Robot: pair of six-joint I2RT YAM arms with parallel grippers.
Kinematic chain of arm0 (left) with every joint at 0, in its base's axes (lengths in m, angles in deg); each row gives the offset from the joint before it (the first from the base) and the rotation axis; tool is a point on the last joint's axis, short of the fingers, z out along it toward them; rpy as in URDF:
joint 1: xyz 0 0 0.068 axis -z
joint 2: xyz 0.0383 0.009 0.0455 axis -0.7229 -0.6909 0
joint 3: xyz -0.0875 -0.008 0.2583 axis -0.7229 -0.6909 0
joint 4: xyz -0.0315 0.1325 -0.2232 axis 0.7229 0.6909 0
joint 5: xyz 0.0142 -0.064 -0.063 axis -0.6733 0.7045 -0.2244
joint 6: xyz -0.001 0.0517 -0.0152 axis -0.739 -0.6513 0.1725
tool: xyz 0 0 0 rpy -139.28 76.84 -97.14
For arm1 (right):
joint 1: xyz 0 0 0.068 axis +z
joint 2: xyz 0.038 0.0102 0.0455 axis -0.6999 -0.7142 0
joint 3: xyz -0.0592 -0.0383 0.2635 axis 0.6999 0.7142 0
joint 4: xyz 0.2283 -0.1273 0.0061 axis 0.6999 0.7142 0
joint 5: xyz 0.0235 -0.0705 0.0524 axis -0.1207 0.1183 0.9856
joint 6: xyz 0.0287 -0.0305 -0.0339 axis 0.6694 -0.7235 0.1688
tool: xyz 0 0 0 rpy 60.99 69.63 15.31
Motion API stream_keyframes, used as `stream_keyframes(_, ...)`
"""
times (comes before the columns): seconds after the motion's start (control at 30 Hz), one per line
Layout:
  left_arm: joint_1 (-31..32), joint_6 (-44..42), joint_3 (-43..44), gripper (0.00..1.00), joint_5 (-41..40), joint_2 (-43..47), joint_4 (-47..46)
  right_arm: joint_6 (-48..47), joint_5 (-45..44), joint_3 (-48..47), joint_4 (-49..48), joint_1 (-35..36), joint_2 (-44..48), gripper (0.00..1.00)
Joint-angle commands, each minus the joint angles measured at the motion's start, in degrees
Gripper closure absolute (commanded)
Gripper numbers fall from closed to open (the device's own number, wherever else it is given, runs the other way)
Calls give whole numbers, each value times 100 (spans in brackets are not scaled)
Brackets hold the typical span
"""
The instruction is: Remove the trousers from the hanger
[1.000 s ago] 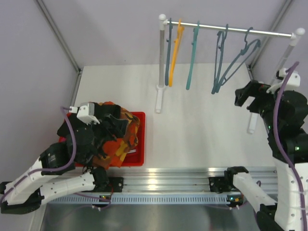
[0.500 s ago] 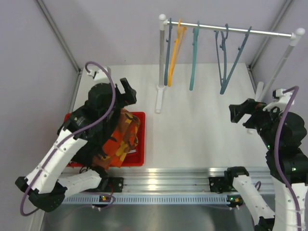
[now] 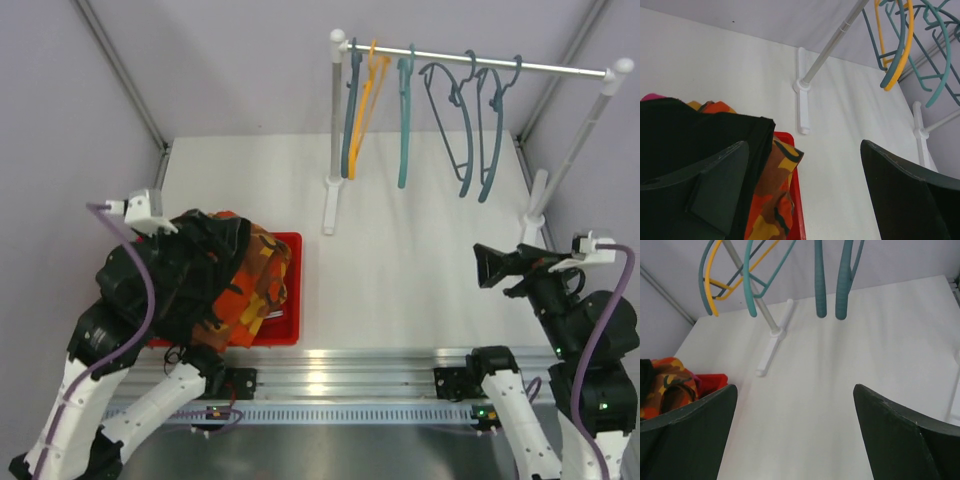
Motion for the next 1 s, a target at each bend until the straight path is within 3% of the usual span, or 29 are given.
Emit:
stream_keyframes(0.0,-28,-26,-543,2,-198,702,23,265,468,498,-575,-40,649,0)
stream_keyframes(0.37,-28,211,-1397,2,-434,2690,567,1161,443,2169,-208,-40,2690,0)
stream_keyframes(0.63,-2,589,-1713,2,-664,3647,912,1039,355,2126,181,-58,2664,0)
stream_keyframes(0.97,25,782,-1687,2,-497,3640,1070,933,241,1783,277,-58,2673,0)
